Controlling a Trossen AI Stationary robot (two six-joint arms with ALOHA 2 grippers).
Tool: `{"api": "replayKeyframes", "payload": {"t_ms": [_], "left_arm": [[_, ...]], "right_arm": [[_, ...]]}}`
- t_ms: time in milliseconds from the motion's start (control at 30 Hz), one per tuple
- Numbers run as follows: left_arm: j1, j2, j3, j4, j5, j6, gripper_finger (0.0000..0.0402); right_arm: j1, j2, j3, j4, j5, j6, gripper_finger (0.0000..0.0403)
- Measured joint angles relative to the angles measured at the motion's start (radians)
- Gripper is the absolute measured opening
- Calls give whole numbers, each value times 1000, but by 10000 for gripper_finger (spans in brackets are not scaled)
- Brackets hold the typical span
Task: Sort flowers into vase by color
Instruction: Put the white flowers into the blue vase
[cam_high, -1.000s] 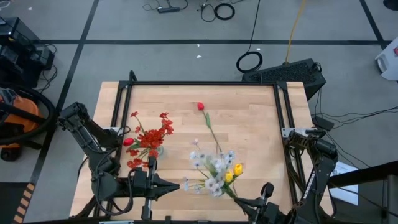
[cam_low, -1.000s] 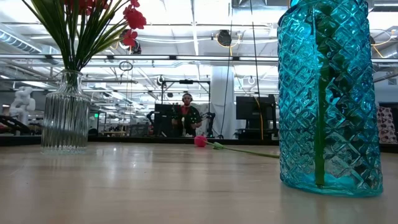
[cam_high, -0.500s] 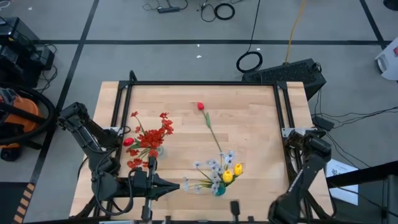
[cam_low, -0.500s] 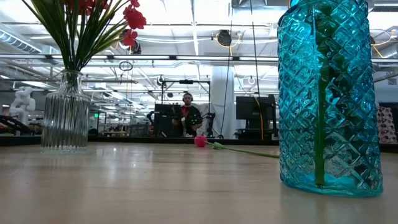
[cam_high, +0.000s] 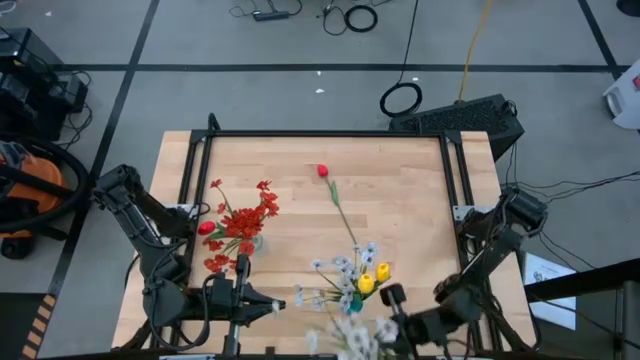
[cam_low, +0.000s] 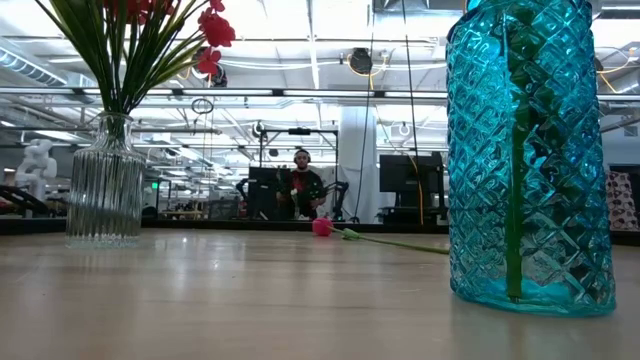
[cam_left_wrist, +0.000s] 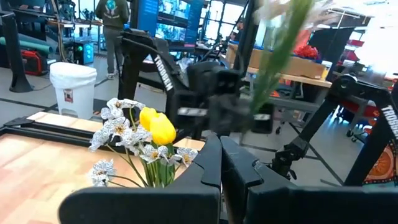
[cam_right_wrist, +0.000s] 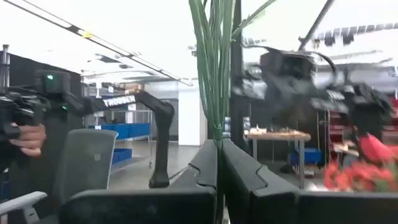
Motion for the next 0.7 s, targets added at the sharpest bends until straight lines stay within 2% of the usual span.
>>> {"api": "replayKeyframes", "payload": {"t_ms": [100,233,333,567,700], "left_arm": [[0,0,0,0,0,0,0],[0,0,0,-16,0,-1,0],[0,0,0,-25,-1,-1,0],[0,0,0,-26,-1,0,0],[0,0,0,-33,-1,1,0]], "right_arm": [[-27,-11,-71,22,5,94,0],[-57,21,-80,6,-26,171,0],[-76,31,-80,10,-96,93,0],[-83,30,-79,-11,-92,-85,0],[-93,30,-79,-80,-91,-91,0]]}}
